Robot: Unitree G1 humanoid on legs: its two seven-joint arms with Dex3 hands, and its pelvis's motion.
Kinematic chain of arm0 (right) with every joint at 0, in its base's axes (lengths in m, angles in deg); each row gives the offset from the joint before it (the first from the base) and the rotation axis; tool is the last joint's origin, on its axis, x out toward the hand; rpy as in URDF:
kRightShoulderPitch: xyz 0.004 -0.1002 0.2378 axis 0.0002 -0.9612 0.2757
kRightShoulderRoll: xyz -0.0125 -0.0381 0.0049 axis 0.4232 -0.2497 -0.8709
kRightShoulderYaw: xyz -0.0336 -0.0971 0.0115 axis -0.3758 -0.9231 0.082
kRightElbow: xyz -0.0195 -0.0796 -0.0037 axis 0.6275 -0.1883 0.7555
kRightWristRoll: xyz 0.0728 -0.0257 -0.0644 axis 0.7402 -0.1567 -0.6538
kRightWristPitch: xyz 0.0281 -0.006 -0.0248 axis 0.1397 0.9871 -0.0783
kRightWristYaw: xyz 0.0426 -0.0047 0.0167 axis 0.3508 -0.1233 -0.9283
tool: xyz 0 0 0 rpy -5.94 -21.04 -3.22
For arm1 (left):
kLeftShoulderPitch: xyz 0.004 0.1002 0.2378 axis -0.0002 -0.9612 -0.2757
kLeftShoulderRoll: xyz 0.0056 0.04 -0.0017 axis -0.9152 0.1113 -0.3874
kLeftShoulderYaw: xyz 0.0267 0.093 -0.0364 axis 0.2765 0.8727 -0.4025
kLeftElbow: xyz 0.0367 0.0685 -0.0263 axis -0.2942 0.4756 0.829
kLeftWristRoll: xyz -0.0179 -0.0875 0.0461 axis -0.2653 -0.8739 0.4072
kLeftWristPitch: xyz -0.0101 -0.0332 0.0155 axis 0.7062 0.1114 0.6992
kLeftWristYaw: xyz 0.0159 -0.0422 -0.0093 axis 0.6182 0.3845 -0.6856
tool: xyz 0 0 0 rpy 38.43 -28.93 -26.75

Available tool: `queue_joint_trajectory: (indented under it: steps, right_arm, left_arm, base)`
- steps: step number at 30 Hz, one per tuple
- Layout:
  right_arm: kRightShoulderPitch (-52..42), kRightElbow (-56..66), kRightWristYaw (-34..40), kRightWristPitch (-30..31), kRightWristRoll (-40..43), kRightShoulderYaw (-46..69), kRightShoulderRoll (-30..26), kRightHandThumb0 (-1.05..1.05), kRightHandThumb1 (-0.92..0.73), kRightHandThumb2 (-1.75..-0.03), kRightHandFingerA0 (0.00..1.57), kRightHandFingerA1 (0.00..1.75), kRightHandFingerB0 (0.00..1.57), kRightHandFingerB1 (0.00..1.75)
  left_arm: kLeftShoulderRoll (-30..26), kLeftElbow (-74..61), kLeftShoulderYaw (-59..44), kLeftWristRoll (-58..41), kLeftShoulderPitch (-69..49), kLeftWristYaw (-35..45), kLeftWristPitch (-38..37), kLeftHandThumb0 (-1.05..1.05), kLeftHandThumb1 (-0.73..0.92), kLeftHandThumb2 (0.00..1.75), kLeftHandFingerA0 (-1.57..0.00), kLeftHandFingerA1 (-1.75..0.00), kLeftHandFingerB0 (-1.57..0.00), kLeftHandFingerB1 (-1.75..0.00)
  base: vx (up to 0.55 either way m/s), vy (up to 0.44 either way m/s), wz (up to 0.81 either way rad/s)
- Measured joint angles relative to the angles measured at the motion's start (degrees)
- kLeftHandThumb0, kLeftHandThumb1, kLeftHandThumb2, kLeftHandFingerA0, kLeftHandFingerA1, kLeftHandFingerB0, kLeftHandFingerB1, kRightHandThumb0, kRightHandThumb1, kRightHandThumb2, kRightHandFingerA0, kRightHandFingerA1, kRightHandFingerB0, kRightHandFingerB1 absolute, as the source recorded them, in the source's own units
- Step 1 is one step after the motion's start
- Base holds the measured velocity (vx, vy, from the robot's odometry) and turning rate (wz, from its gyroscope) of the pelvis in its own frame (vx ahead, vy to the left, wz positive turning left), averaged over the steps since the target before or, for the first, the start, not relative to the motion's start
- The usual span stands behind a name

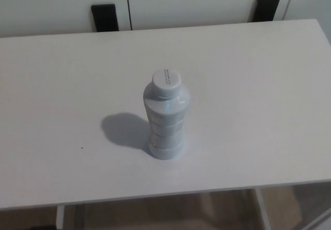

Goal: The robot picks up a bottle from a person using its left hand and walk towards the table in frontand put the bottle on the table.

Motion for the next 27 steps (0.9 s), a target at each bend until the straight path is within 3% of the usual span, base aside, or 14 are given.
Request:
queue_joint_trajectory:
  steps: [1, 2, 3, 4, 6, 7, 8, 9, 16, 23, 26, 27]
  right_arm:
    - [0.0, 0.0, 0.0, 0.0, 0.0, 0.0, 0.0, -0.34, -0.72, -0.61, 0.59, 0.42, 0.45, 0.36]
    - [0.0, 0.0, 0.0, 0.0, 0.0, 0.0, 0.0, -0.32, -0.73, -0.61, 0.55, 0.41, 0.44, 0.36]
    - [0.0, 0.0, 0.0, 0.0, 0.0, 0.0, 0.0, -0.32, -0.73, -0.61, 0.55, 0.41, 0.44, 0.36]
    - [0.1, 0.1, 0.0, 0.0, 0.0, 0.0, 0.0, -0.34, -0.73, -0.62, 0.54, 0.4, 0.43, 0.35]
    - [0.4, 0.1, 0.0, 0.0, 0.0, 0.1, 0.0, -0.33, -0.74, -0.62, 0.52, 0.4, 0.42, 0.35]
    - [0.6, 0.1, 0.0, 0.0, 0.0, 0.1, 0.0, -0.33, -0.74, -0.62, 0.53, 0.4, 0.43, 0.36]
    - [0.7, 0.1, 0.0, 0.0, 0.0, 0.1, 0.1, -0.34, -0.73, -0.61, 0.55, 0.41, 0.45, 0.36]
    - [0.8, 0.2, 0.0, 0.0, 0.0, 0.2, 0.1, -0.34, -0.73, -0.61, 0.57, 0.42, 0.46, 0.37]
    - [1.3, 0.6, 0.0, -0.1, 0.1, 0.4, 0.2, -0.33, -0.74, -0.62, 0.53, 0.41, 0.43, 0.36]
    - [1.4, 0.6, 0.0, -0.2, 0.1, 0.5, 0.2, -0.34, -0.74, -0.62, 0.55, 0.41, 0.43, 0.36]
    - [1.3, 0.6, 0.0, -0.2, 0.1, 0.5, 0.2, -0.33, -0.74, -0.62, 0.56, 0.41, 0.42, 0.35]
    - [1.3, 0.6, 0.0, -0.2, 0.1, 0.6, 0.2, -0.33, -0.74, -0.62, 0.55, 0.41, 0.42, 0.35]
  left_arm:
    - [0.3, 2.4, 0.0, 0.1, 1.4, -0.5, 0.0, -0.64, 0.53, 0.55, -1.12, -0.91, -0.84, -0.79]
    - [0.6, 5.7, -0.1, 0.3, 3.0, -1.3, -0.1, -0.65, 0.39, 0.91, -1.1, -1.04, -0.84, -0.87]
    - [0.8, 7.8, -0.1, 0.4, 4.0, -2.0, -0.1, -0.65, 0.39, 0.91, -1.1, -1.04, -0.84, -0.87]
    - [1.1, 10.2, -0.1, 0.7, 5.1, -3.0, -0.2, -0.56, 0.54, 0.63, -1.11, -1.06, -0.87, -0.87]
    - [1.3, 14.3, 0.0, 1.4, 6.8, -5.2, -0.4, -0.53, 0.54, 0.63, -1.07, -1.05, -0.86, -0.88]
    - [1.3, 16.2, 0.2, 2.0, 7.6, -6.5, -0.8, -0.57, 0.56, 0.56, -1.14, -0.94, -0.91, -0.84]
    - [1.3, 17.4, 0.4, 2.4, 8.1, -7.4, -1.0, -0.64, 0.4, 0.9, -1.12, -0.99, -0.89, -0.86]
    - [1.3, 18.7, 0.5, 3.0, 8.6, -8.5, -1.3, -0.59, 0.52, 0.56, -1.16, -0.89, -0.98, -0.79]
    - [1.3, 27.6, 3.1, 7.0, 11.7, -16.4, -4.7, -0.6, 0.53, 0.55, -1.11, -0.87, -0.95, -0.77]
    - [1.3, 35.4, 5.9, 10.7, 14.1, -23.6, -8.4, -0.58, 0.53, 0.56, -1.2, -0.99, -1.05, -0.85]
    - [1.2, 38.6, 7.1, 12.5, 15.3, -26.8, -9.8, -0.64, 0.56, 0.56, -1.12, -1.04, -0.98, -0.89]
    - [1.2, 39.9, 7.5, 13.3, 15.8, -28.1, -10.2, -0.62, 0.57, 0.57, -1.12, -1.0, -0.87, -0.87]
  base:
    - [0.0, 0.0, 0.0]
    - [0.0, 0.0, 0.0]
    - [0.0, 0.0, 0.0]
    - [0.0, 0.0, 0.0]
    - [0.0, 0.0, 0.0]
    - [0.0, 0.0, 0.0]
    - [0.0, 0.0, 0.0]
    - [0.0, 0.0, 0.0]
    - [0.0, 0.0, 0.0]
    - [0.0, 0.0, 0.0]
    - [0.0, 0.0, 0.0]
    - [0.0, 0.0, 0.0]
